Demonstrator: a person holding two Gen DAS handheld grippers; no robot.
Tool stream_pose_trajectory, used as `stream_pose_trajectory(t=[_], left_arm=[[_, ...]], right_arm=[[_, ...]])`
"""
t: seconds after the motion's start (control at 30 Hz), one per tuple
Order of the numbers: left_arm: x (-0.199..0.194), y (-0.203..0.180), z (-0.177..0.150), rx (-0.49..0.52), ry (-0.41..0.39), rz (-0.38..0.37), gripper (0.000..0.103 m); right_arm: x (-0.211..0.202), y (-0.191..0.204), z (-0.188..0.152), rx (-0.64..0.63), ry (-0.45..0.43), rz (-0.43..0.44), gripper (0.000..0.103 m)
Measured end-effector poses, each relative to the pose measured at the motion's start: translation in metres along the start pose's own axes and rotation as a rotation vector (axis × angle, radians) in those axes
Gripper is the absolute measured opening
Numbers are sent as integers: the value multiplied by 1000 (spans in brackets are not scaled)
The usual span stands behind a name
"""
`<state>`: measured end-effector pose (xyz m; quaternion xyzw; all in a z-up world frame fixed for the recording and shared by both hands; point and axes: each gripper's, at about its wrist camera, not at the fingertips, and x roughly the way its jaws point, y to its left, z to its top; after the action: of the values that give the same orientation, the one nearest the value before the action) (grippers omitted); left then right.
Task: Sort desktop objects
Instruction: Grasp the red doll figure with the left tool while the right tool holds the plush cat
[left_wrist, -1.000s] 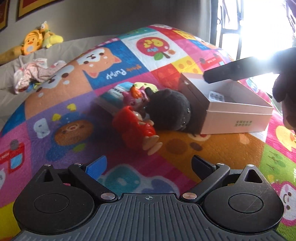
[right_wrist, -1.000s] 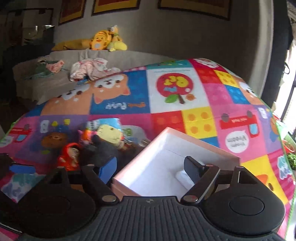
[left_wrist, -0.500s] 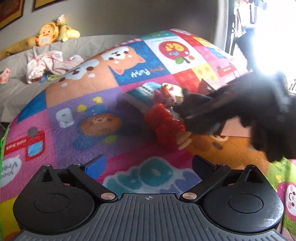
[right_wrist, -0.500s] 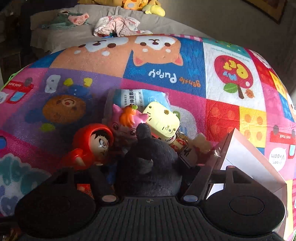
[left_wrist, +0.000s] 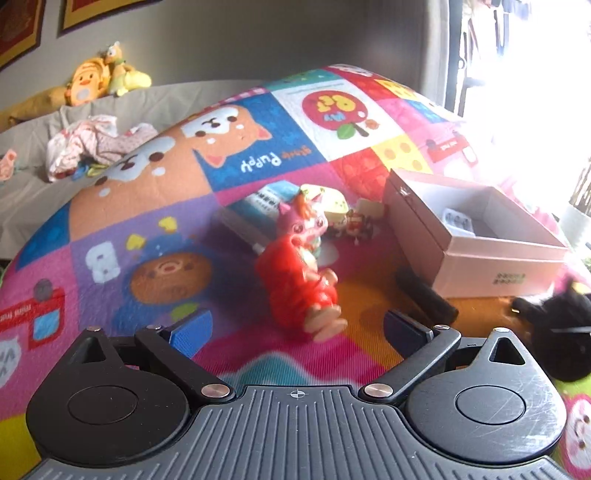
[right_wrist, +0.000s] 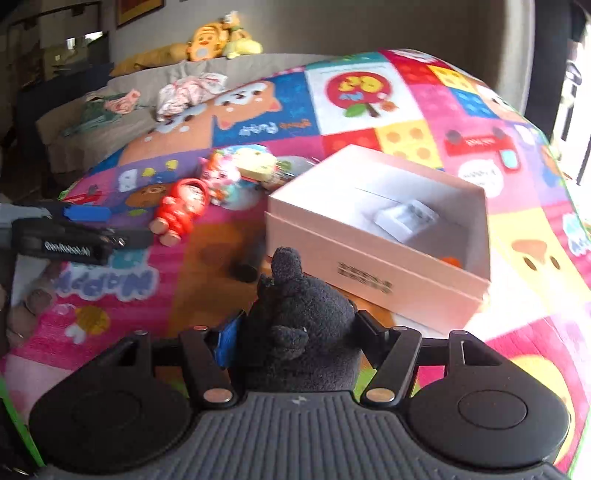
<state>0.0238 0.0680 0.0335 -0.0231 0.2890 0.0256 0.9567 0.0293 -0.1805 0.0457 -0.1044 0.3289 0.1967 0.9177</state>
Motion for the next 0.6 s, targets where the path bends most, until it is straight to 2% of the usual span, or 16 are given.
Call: stream_pose_trajectory(t=[0.03,0.1,0.17,0.23,0.27,0.37,0.4,0.47,0.53,0.6], left_arm=[[6,-4,3,10,-3,17,101],[18,-10,9,36,-2,51,101],[30,-15,13,66,10,75,98],[43,-20,15,94,35,97,88],[49,-22,16,104,46,109,79],[59,-22,17,125,58,142,72],[59,-22,16,132,57,141,61],[55,-24,14,147,58,152,55],[44,-28,10,168,55,122,55],[27,-35,7,170,58,53,55]], right_arm=[[-2,-4,-9,11,-29,-34,71],[-9,-10,-20,48,-90,-68,86],[-14,-16,-31,108,-136,-72,86],[-15,-23,-39,184,-159,-56,87],[-14,-26,-43,219,-164,-47,89],[-12,-29,-46,265,-175,-47,94],[-11,-30,-47,276,-179,-56,98],[-10,-34,-48,298,-176,-46,98],[-10,-37,-49,316,-175,-37,98],[-9,-38,-49,332,-177,-36,100]])
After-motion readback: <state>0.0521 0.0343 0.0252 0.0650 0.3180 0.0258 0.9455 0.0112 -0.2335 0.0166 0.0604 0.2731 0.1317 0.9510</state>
